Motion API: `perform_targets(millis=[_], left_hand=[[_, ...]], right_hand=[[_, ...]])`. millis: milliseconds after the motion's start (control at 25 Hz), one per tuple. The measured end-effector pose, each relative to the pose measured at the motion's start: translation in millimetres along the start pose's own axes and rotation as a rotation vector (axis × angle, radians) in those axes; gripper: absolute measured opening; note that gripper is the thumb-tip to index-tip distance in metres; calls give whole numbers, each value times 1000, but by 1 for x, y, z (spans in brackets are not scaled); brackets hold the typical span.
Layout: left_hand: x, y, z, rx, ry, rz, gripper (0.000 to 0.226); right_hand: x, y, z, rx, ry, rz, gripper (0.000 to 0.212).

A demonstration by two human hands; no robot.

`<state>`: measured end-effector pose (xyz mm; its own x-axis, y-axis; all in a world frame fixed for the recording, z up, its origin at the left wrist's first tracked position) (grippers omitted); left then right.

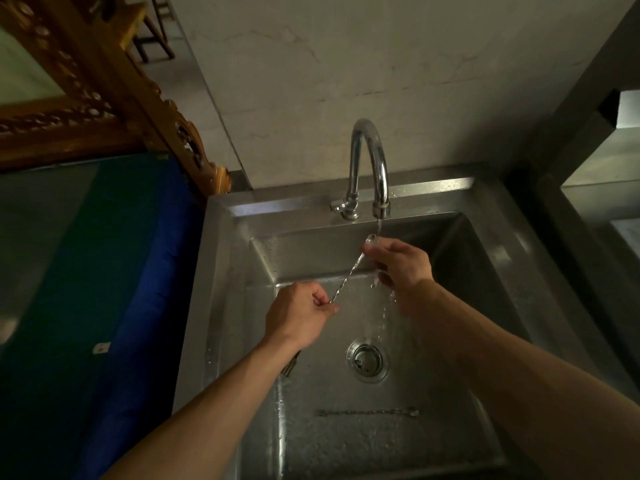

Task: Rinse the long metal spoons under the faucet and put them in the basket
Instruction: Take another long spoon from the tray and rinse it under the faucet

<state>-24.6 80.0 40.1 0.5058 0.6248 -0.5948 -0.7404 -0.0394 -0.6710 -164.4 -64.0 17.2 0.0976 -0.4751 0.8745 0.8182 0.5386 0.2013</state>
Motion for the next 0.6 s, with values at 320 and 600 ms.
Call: perform_targets(millis=[320, 600], left_hand=[[-11, -2, 4, 6, 11, -34, 25], [-31, -1, 7, 30, 69, -39, 23]], right_hand=[[3, 13, -2, 78, 17, -100, 34], [7, 6, -2, 26, -10, -76, 10]])
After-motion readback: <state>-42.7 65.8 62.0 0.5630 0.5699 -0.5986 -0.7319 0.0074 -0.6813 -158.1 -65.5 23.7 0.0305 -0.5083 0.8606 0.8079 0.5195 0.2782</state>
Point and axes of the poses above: each hand's wrist, its own z-axis away from the middle knuckle, its own y-axis out of the palm, x = y × z, the point moved 9 cm from there along -z, towards the middle knuckle, and after that the axes turned 14 degrees about x, right-handed, at the moved point
